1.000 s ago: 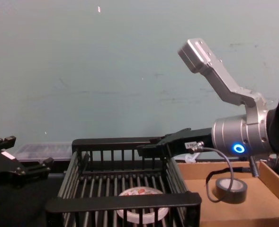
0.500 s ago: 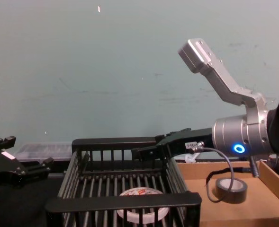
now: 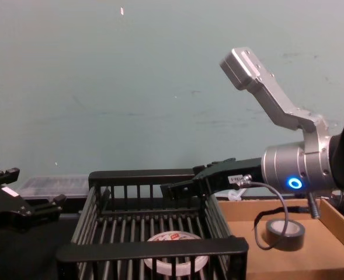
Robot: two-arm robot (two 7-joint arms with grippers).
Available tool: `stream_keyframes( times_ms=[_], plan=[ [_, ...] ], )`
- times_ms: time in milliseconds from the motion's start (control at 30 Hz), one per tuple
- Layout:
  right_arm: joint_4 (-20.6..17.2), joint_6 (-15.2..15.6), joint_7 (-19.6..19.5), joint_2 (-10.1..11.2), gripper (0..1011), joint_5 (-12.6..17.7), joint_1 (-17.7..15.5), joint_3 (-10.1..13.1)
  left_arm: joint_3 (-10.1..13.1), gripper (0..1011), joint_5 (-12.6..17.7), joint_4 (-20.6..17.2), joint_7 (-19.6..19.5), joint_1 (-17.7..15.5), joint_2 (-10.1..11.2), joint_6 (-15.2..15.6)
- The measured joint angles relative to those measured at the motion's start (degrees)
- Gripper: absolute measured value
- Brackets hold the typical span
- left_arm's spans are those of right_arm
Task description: Pick up the white tape and place it into the black box , Pick up the silver tape and place it into the brown box.
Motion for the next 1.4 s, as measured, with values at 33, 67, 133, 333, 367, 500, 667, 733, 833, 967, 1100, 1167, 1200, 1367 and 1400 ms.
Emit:
stream_keyframes(
  times_ms=[33,67,133,333,367,500,667,733,833,967,1100,1167,1200,1367,1400],
  plan=[
    [0.0,0.0,0.0,0.0,1000,0.0,0.0,0.0,0.0,1001,0.0,0.0,0.0,0.0,0.0,0.0],
    [0.0,0.0,0.1,0.0,1000,0.0,-0.1,0.1,0.0,1001,0.0,0.0,0.0,0.0,0.0,0.0],
    [-0.2,0.0,0.4,0.0,1000,0.0,-0.4,0.5,0.0,1001,0.0,0.0,0.0,0.0,0.0,0.0],
    [-1.5,0.0,0.4,0.3,1000,0.1,-1.4,1.7,0.0,1001,0.0,0.0,0.0,0.0,0.0,0.0],
    [-1.9,0.0,0.3,0.5,1000,0.2,-1.7,2.0,0.0,1001,0.0,0.0,0.0,0.0,0.0,0.0],
    [-3.6,-0.6,-0.8,1.2,1000,0.4,-3.0,3.3,0.0,1001,0.0,0.0,0.0,0.0,0.0,0.0],
    [-7.0,-2.2,-3.7,2.5,1000,0.4,-5.9,5.7,0.0,1002,0.0,0.0,0.0,0.0,0.0,0.0],
    [-8.1,-2.8,-4.5,3.0,1000,0.4,-6.9,6.5,0.0,1001,0.0,0.0,0.0,0.0,0.0,0.0],
    [-10.2,-4.0,-6.0,4.0,1000,0.2,-9.0,7.9,0.0,1001,0.0,0.0,0.0,0.0,0.0,0.0],
    [-13.1,-5.7,-7.8,5.3,1000,-0.1,-12.0,9.9,0.0,1001,0.0,0.0,0.0,0.0,0.0,0.0],
    [-15.6,-7.7,-9.3,6.4,1000,-0.2,-15.1,12.0,0.0,1001,0.0,0.0,0.0,0.0,0.0,0.0],
    [-16.8,-9.3,-10.1,6.9,1000,-0.4,-16.9,13.2,0.0,1001,0.0,0.0,0.0,0.0,0.0,0.0],
    [-17.2,-9.8,-10.4,7.1,1000,-0.5,-17.5,13.5,0.0,1001,0.0,0.0,0.0,0.0,0.0,0.0],
    [-18.6,-11.4,-12.1,7.9,1000,-0.8,-21.0,15.9,0.0,1001,0.0,0.0,0.0,0.0,0.0,0.0],
    [-18.6,-11.5,-12.3,8.0,1000,-0.8,-21.5,16.2,0.0,1001,0.0,0.0,0.0,0.0,0.0,0.0]
  ],
)
